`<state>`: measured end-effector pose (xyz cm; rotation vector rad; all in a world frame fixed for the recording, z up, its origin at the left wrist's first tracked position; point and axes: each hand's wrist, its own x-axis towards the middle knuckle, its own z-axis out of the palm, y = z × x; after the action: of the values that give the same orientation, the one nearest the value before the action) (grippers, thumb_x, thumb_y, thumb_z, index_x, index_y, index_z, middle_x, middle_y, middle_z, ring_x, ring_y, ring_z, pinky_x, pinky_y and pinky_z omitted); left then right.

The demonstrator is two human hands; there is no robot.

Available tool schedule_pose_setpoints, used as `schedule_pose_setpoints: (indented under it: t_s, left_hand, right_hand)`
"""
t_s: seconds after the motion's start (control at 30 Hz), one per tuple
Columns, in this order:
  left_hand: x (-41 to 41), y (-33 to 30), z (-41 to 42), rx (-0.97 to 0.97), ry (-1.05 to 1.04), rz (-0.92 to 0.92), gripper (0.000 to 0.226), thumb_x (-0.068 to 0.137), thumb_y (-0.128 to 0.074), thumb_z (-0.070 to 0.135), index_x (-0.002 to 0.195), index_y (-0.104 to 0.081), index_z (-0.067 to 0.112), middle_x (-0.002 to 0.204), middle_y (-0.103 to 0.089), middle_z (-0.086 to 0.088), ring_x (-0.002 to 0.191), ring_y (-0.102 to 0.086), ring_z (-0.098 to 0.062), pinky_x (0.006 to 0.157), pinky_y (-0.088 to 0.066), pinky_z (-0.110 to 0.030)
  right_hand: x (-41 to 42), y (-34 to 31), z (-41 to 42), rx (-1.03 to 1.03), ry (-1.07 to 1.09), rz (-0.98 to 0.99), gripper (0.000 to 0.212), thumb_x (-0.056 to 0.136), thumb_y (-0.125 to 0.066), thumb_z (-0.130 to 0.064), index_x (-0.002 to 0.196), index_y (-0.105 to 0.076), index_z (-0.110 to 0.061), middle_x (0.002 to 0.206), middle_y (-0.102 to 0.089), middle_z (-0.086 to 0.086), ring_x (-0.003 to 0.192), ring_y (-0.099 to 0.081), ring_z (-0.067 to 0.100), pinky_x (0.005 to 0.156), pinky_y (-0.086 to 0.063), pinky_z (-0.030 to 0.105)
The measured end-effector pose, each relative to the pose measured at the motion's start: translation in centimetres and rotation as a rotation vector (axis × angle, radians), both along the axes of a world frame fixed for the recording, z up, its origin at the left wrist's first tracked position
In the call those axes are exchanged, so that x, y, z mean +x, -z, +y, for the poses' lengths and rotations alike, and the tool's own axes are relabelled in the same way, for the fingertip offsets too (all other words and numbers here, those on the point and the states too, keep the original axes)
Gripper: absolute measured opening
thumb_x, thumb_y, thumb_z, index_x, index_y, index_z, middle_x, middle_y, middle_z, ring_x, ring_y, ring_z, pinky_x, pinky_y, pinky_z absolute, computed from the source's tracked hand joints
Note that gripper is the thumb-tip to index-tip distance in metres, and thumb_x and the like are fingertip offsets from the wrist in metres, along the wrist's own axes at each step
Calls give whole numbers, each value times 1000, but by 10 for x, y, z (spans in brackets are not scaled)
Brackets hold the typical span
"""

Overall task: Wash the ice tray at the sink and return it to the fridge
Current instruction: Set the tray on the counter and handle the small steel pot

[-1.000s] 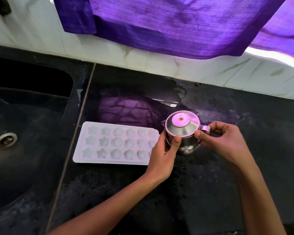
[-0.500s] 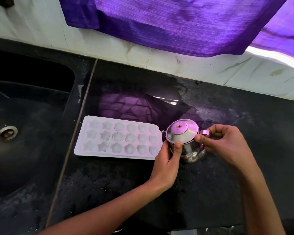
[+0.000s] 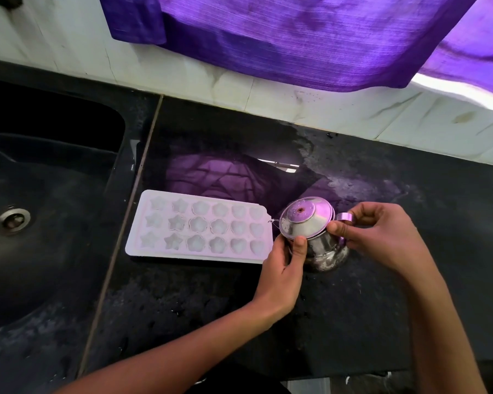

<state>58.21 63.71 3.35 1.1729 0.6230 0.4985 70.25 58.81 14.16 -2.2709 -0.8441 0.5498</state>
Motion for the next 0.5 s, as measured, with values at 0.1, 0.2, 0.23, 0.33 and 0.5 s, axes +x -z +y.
schedule_pose_setpoints:
  t_s: [0.1, 0.2, 0.23, 0.33, 0.5]
  left_hand:
    - [0, 0, -1, -5, 13, -2, 55, 81, -36, 59, 125, -48, 28, 120, -59, 16, 111, -51, 10, 93, -39, -8]
    - [1, 2, -2, -19, 19, -4, 55, 84, -36, 70, 122, -49, 32, 120, -60, 14, 114, -53, 3, 101, -41, -22]
    - [2, 3, -3, -32, 21, -10, 61, 79, -38, 75, 122, -50, 33, 120, -60, 15, 115, -53, 2, 102, -42, -26]
    - [3, 4, -4, -58, 17, -27, 73, 70, -40, 80, 125, -50, 33, 123, -60, 16, 118, -52, 1, 105, -41, -35]
    - [4, 4, -4, -68, 14, -48, 82, 65, -42, 86, 125, -51, 31, 123, -61, 15, 118, -53, 1, 106, -41, -37]
  right_hand:
    - [-1, -4, -1, -5, 1, -3, 44, 49, -77, -43, 70, -66, -6, 59, -70, 3, 53, -61, 11, 60, -51, 30]
    - [0, -7, -1, -14, -3, -14, 42, 49, -77, -43, 68, -66, -8, 59, -70, 4, 56, -63, 15, 65, -54, 36]
    - [0, -8, -1, -11, -3, -16, 42, 48, -77, -43, 68, -66, -8, 60, -70, 4, 58, -64, 17, 68, -55, 39]
    - [0, -11, -2, -3, -2, -14, 41, 47, -78, -42, 67, -66, -8, 61, -71, 6, 62, -66, 23, 72, -56, 45]
    - [-1, -14, -1, -9, -9, -7, 43, 46, -77, -42, 69, -66, -8, 62, -71, 6, 63, -66, 23, 73, -56, 45]
